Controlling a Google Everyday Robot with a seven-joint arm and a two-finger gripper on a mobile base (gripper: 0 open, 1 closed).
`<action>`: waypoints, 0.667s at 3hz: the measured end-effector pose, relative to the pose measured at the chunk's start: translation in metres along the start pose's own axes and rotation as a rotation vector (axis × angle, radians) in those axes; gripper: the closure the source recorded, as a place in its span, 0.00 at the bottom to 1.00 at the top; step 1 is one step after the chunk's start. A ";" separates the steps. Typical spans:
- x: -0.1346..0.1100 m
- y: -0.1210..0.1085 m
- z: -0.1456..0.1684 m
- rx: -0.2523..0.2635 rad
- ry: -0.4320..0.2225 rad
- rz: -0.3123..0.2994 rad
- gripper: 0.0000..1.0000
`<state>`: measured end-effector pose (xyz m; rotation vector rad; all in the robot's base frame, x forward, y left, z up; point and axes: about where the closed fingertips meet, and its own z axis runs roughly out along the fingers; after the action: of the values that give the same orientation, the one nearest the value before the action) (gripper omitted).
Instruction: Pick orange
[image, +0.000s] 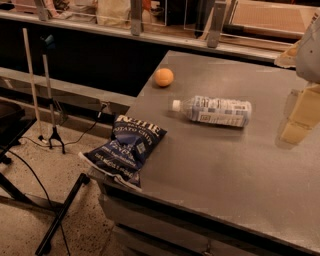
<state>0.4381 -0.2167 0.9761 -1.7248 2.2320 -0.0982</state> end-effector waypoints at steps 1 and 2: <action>0.000 0.000 0.000 0.000 0.000 0.000 0.00; -0.011 -0.013 0.003 0.007 -0.039 -0.024 0.00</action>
Offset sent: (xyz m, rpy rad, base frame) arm 0.0396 0.0175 0.0012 0.0696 -0.0313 0.0778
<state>0.4541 -0.2091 0.9785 -1.7348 2.1814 -0.0776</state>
